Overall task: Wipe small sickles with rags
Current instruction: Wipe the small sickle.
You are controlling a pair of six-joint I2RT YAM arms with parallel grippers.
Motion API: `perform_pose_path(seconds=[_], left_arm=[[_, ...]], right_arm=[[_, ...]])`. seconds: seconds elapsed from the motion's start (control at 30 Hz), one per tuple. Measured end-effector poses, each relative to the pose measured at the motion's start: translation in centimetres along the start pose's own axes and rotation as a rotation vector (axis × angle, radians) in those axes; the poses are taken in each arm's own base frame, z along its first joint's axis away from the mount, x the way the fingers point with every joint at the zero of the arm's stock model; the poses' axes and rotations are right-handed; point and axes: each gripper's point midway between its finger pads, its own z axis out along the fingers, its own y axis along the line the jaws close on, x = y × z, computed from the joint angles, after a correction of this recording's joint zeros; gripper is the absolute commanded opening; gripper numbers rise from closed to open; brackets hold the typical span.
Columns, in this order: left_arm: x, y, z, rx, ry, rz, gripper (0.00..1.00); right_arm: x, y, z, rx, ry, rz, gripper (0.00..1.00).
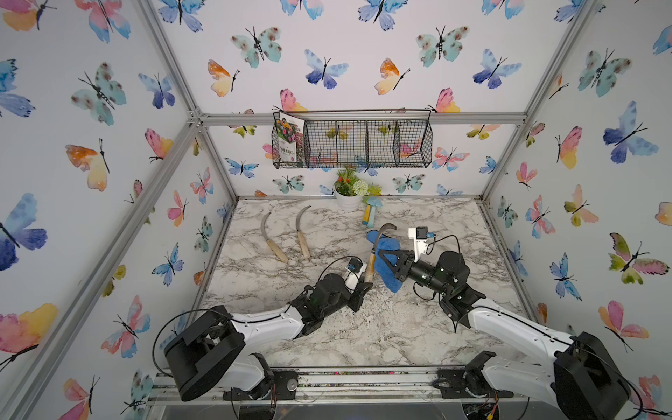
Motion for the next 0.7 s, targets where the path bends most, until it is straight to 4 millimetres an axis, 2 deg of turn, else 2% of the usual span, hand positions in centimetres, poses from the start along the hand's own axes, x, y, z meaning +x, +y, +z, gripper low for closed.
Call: perform_pose_path(seconds=[0.1, 0.27, 0.33, 0.4, 0.5, 0.6, 0.7], left_arm=[[0.5, 0.2, 0.0, -0.009, 0.021, -0.003, 0.00], [0.3, 0.1, 0.0, -0.006, 0.013, -0.001, 0.00], [0.3, 0.1, 0.0, -0.004, 0.013, -0.001, 0.00], [0.4, 0.1, 0.0, -0.004, 0.013, 0.002, 0.00], [0.2, 0.0, 0.0, -0.003, 0.008, 0.002, 0.00], [0.0, 0.0, 0.0, -0.002, 0.000, 0.002, 0.00], [-0.2, -0.1, 0.0, 0.000, -0.009, 0.001, 0.00]], right_arm=[[2.0, -1.5, -0.1, 0.011, 0.022, 0.029, 0.02], [9.3, -5.5, -1.0, 0.090, 0.164, 0.146, 0.02], [11.2, -5.9, -1.2, 0.098, 0.211, 0.176, 0.02], [11.4, -5.7, -1.0, 0.090, 0.214, 0.185, 0.02], [10.6, -5.1, -1.0, 0.074, 0.191, 0.173, 0.02], [9.0, -4.2, -1.2, 0.066, 0.147, 0.143, 0.02], [6.4, -3.0, -1.2, 0.063, 0.095, 0.099, 0.02]])
